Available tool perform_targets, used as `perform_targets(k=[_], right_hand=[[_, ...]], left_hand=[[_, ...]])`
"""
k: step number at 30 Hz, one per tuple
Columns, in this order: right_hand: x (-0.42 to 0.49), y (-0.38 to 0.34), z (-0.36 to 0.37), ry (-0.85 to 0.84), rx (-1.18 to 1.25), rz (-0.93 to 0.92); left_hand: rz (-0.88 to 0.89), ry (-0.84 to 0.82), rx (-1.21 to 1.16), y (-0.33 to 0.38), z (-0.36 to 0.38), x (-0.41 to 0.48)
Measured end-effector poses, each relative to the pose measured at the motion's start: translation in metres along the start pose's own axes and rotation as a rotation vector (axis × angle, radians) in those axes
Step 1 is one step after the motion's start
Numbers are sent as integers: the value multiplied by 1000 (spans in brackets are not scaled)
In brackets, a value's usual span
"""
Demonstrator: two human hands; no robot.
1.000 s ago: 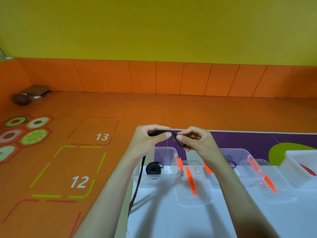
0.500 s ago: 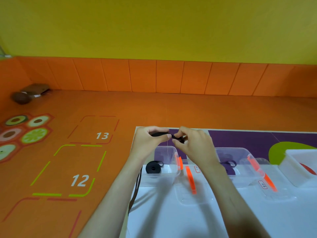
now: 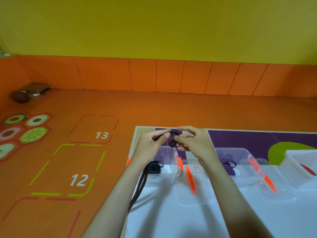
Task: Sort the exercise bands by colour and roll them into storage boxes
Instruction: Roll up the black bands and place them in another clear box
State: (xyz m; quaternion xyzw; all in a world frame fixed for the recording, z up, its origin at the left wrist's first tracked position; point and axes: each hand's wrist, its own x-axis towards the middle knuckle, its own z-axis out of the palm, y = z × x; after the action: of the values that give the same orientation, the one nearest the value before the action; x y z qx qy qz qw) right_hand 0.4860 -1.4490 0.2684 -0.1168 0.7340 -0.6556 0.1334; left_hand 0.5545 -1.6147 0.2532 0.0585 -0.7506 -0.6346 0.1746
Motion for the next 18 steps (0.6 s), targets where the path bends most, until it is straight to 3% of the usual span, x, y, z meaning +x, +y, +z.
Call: perform_targets(k=[4,9,15,18], right_hand=[[1,5,-3,-71,297,197],[-1,12,3,-64,470,206],[-10,15,18,-8,712,200],[-16,20,25,41,829,212]], left_hand=[[-24,-10,-67,-7,3,-6],[-52,92,-183,-10,16,-11],[-7,339,-306,-20,28,-16],[-10,360,-319,-18,30,-21]])
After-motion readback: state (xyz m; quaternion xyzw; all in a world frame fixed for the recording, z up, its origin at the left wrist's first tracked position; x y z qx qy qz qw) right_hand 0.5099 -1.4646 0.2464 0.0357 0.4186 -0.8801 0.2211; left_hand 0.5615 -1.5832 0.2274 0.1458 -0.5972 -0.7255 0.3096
